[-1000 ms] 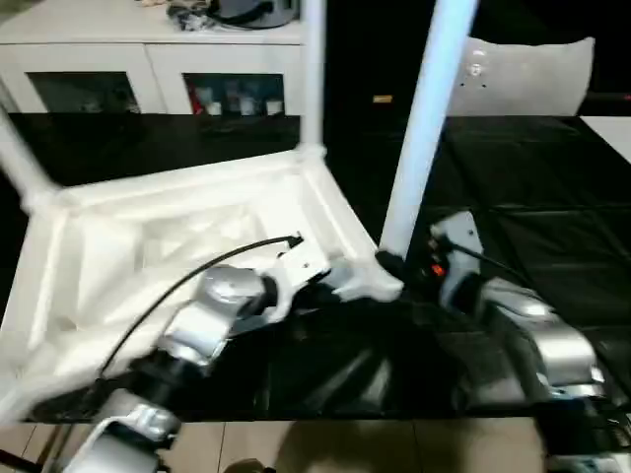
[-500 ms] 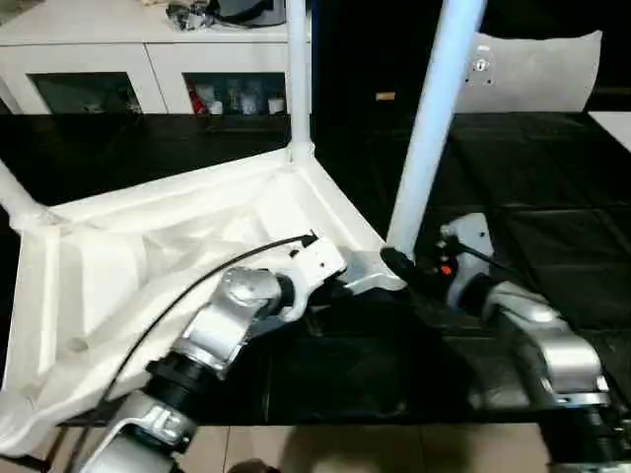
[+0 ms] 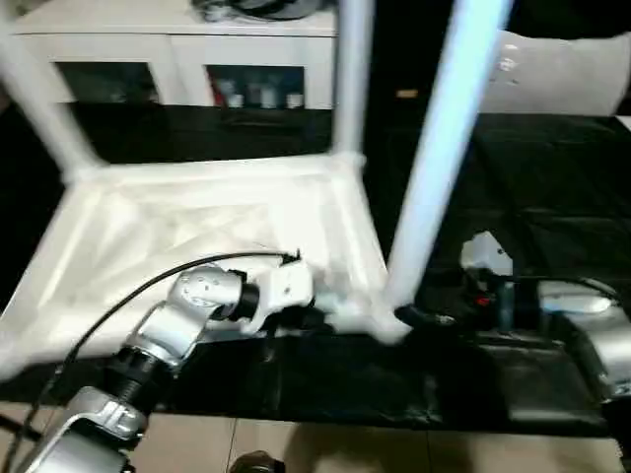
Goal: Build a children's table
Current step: Rotate leg to tighten
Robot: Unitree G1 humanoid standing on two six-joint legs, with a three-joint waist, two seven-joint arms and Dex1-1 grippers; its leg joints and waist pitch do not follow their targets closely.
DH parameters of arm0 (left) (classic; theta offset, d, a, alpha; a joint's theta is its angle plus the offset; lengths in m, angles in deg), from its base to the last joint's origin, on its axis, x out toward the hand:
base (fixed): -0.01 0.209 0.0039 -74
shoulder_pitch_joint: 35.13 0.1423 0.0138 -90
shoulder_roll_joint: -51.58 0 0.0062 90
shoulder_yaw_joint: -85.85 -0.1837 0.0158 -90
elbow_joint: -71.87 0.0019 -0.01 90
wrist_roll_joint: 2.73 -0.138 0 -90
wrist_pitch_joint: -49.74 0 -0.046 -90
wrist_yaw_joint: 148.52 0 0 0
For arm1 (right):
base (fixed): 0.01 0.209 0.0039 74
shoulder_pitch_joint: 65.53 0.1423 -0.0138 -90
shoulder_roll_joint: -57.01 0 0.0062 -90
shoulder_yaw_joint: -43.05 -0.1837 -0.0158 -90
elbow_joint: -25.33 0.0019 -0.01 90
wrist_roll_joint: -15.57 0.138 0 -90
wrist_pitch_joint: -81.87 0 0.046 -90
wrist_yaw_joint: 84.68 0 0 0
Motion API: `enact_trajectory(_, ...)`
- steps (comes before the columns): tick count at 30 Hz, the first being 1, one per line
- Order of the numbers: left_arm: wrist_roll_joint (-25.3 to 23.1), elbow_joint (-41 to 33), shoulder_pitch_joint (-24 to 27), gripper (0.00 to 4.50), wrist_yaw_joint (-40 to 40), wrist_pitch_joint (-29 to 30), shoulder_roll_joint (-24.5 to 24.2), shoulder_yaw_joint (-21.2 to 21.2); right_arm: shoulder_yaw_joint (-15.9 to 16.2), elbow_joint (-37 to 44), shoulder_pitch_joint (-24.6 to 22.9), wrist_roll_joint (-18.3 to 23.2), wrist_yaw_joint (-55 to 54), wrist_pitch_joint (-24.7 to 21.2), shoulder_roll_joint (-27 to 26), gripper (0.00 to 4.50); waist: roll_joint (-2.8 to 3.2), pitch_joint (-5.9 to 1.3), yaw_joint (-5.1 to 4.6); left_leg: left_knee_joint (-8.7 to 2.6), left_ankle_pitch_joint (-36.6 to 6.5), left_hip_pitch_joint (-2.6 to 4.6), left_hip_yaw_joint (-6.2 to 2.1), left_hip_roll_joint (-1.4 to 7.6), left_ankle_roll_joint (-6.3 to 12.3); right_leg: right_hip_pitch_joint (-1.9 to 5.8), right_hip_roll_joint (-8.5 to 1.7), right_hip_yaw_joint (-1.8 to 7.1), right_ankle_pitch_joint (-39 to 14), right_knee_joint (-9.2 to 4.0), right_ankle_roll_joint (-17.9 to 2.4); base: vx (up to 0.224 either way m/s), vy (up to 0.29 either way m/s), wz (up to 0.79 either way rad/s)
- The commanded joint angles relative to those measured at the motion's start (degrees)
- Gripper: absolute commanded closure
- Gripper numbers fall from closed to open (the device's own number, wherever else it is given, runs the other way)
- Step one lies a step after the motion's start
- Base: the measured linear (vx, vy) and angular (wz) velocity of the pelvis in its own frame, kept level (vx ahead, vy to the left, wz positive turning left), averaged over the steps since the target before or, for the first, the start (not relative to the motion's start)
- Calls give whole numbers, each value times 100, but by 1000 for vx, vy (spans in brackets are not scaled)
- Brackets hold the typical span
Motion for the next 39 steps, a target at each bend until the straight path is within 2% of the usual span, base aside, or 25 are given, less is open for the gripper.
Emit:
enact_trajectory(1,-40,-66,-90,450,-356,-243,10,-255,32,-42,45,90,177,104,37,143,-114,-355,-24,-342,-362,134,-133,467,728,203,-563,249,350,-347,-1467,0,0,0)
enact_trajectory(2,1,-86,-84,450,-486,-250,-17,-278,87,-35,54,108,356,84,82,155,-107,-350,-15,-352,-436,142,-135,471,668,192,-560,248,202,-357,-1455,0,0,0)
enact_trajectory(3,10,-97,-85,450,-543,-265,-33,-300,121,-5,52,142,473,10,112,161,-138,-345,-10,-360,-496,140,-132,468,628,199,-568,254,88,-365,-1447,0,0,0)
enact_trajectory(5,13,-71,-96,450,-618,-329,-66,-337,164,43,55,242,673,-154,155,181,-137,-347,-5,-364,-539,150,-130,470,582,193,-570,258,27,-373,-1447,0,0,0)
enact_trajectory(9,27,48,-129,450,-688,-452,-63,-336,228,34,86,435,987,-443,225,215,-174,-342,29,-361,-585,145,-121,460,547,194,-575,268,-109,-389,-1412,0,0,0)
enact_trajectory(10,27,48,-129,450,-688,-452,-63,-336,228,34,86,435,987,-443,225,225,-169,-344,40,-364,-579,149,-125,466,537,194,-580,268,-120,-386,-1406,0,0,0)
enact_trajectory(14,7,88,-130,450,-687,-482,-50,-310,269,20,67,489,1129,-573,239,245,-176,-343,52,-365,-549,138,-127,462,501,184,-582,266,-198,-386,-1360,0,0,0)
enact_trajectory(19,165,-32,-50,450,-569,-137,30,-188,176,178,-19,741,1066,-845,148,251,-181,-352,54,-358,-473,140,-122,460,514,188,-578,263,-89,-367,-1379,0,0,0)
enact_trajectory(22,161,-250,-4,450,-131,495,155,-76,88,483,-100,719,376,-1199,-54,252,-185,-328,56,-371,-518,138,-126,456,496,177,-572,266,-242,-391,-1349,0,0,0)
enact_trajectory(23,179,-334,18,450,70,780,238,-15,65,555,-116,648,49,-1288,-179,252,-168,-307,39,-387,-572,140,-133,452,446,155,-570,272,-381,-402,-1341,0,0,0)
enact_trajectory(24,179,-334,18,450,70,780,238,-15,65,555,-116,648,49,-1288,-179,252,-183,-292,6,-403,-730,144,-139,435,359,166,-586,271,-713,-450,-1299,0,0,0)
enact_trajectory(25,173,-398,24,450,336,1078,359,60,38,618,-128,558,-304,-1326,-347,252,-183,-297,5,-409,-784,155,-141,435,317,178,-597,273,-857,-470,-1265,0,0,0)
enact_trajectory(26,173,-398,24,450,336,1078,359,60,38,618,-128,558,-304,-1326,-347,252,-185,-286,-26,-428,-827,154,-147,440,233,166,-589,276,-989,-475,-1226,0,0,0)
enact_trajectory(27,105,-455,13,450,739,1472,539,147,19,726,-146,521,-707,-1488,-567,252,-172,-274,-55,-443,-884,145,-157,432,194,177,-592,280,-1082,-489,-1182,0,0,0)
enact_trajectory(29,13,-460,-16,450,1177,1788,748,233,38,813,-165,419,-1111,-1631,-782,252,-168,-254,-146,-466,-893,141,-157,427,121,163,-558,285,-981,-486,-1203,0,0,0)
enact_trajectory(31,-58,-457,-66,450,1791,2243,1091,371,9,827,-139,227,-1843,-1915,-1158,252,-194,-268,-191,-460,-816,142,-159,405,91,181,-573,285,-950,-491,-1198,0,0,0)
enact_trajectory(32,-73,-414,-108,450,2078,2373,1264,450,-82,746,-98,89,-2359,-2045,-1420,252,-179,-247,-255,-466,-764,133,-153,392,81,173,-552,294,-865,-490,-1207,0,0,0)
enact_trajectory(34,-149,-354,-177,450,2522,2531,1507,529,-232,617,-50,-174,-3204,-2168,-1834,254,-191,-247,-304,-457,-763,138,-148,369,98,184,-562,298,-911,-523,-1173,0,0,0)
enact_trajectory(35,-157,-349,-183,450,2563,2544,1529,536,-246,605,-46,-199,-3284,-2178,-1873,254,-185,-241,-353,-466,-785,133,-148,359,83,175,-545,298,-959,-532,-1150,0,0,0)
enact_trajectory(36,-202,-303,-219,450,2762,2576,1625,569,-374,515,-20,-298,-3750,-2208,-2119,254,-149,-244,-349,-461,-810,144,-154,360,85,177,-556,299,-997,-542,-1130,0,0,0)
enact_trajectory(37,-202,-303,-219,450,2762,2576,1625,569,-374,515,-20,-298,-3750,-2208,-2119,254,-160,-240,-367,-471,-825,145,-143,359,99,174,-549,307,-1003,-562,-1092,0,0,0)
enact_trajectory(38,-239,-293,-236,450,2922,2593,1700,592,-407,450,-16,-437,-4137,-2139,-2295,254,-138,-239,-359,-478,-813,143,-152,365,102,181,-542,308,-963,-560,-1059,0,0,0)
enact_trajectory(39,-265,-334,-221,450,2959,2616,1731,579,-450,404,-22,-439,-4346,-1981,-2442,220,-109,-234,-365,-490,-825,134,-160,360,90,183,-543,305,-923,-561,-1042,0,0,0)
